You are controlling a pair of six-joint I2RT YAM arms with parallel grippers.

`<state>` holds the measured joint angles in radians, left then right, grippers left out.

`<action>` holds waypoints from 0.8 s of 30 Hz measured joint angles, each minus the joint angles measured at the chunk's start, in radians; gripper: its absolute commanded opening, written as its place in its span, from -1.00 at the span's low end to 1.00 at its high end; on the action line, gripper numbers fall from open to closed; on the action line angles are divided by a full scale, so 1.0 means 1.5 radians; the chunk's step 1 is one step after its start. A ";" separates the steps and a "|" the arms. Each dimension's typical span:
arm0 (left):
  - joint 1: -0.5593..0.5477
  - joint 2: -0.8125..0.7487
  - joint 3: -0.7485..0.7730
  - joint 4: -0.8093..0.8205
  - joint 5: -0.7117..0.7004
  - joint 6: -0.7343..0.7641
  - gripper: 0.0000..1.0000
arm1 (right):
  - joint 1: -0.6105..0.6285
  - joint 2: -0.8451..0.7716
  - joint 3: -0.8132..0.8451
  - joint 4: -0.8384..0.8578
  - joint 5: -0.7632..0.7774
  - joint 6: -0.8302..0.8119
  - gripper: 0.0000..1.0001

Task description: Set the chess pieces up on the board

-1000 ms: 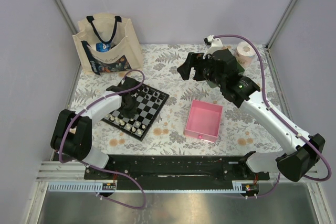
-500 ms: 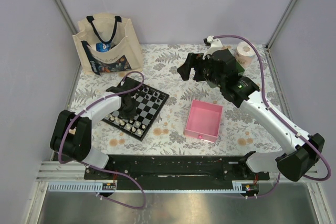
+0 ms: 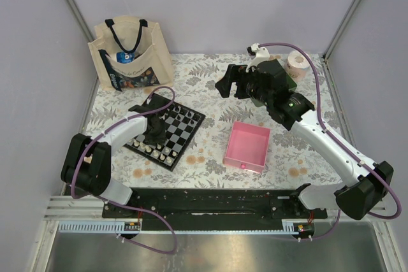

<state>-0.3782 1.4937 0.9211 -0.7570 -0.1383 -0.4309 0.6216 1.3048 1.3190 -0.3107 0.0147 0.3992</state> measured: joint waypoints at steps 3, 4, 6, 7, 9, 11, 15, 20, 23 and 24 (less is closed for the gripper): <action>0.000 0.000 0.000 0.000 0.000 0.000 -0.31 | 0.000 0.000 0.000 0.000 0.000 0.000 0.90; 0.000 -0.001 0.000 0.000 0.000 0.000 -0.30 | 0.000 0.000 -0.001 0.000 0.000 0.000 0.91; 0.000 -0.006 0.000 -0.001 -0.001 0.000 -0.21 | -0.001 0.000 -0.001 0.000 0.000 0.000 0.90; 0.000 -0.011 0.000 -0.001 -0.001 0.000 -0.19 | -0.001 0.000 -0.001 0.000 0.000 0.000 0.91; 0.000 -0.028 0.000 -0.001 -0.001 0.001 -0.17 | -0.001 0.001 -0.001 0.000 0.000 0.000 0.90; 0.000 -0.045 0.003 -0.003 -0.003 0.000 -0.12 | -0.001 0.001 -0.001 0.000 0.000 0.000 0.91; 0.001 -0.071 0.012 -0.004 -0.018 -0.003 -0.05 | -0.001 0.002 -0.001 0.000 0.000 0.001 0.90; 0.035 -0.079 0.012 -0.003 -0.023 -0.008 -0.09 | -0.001 0.003 -0.001 0.000 0.000 0.001 0.91; 0.058 -0.077 0.012 -0.003 -0.023 -0.009 -0.11 | -0.001 0.003 -0.001 0.000 -0.001 0.001 0.91; 0.064 -0.076 0.013 -0.003 -0.023 -0.009 -0.12 | -0.001 0.003 -0.001 0.000 0.000 0.001 0.91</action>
<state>-0.2821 1.3804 0.9401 -0.7609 -0.1734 -0.4442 0.6205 1.3087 1.3178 -0.3103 0.0143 0.4007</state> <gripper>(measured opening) 0.455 0.954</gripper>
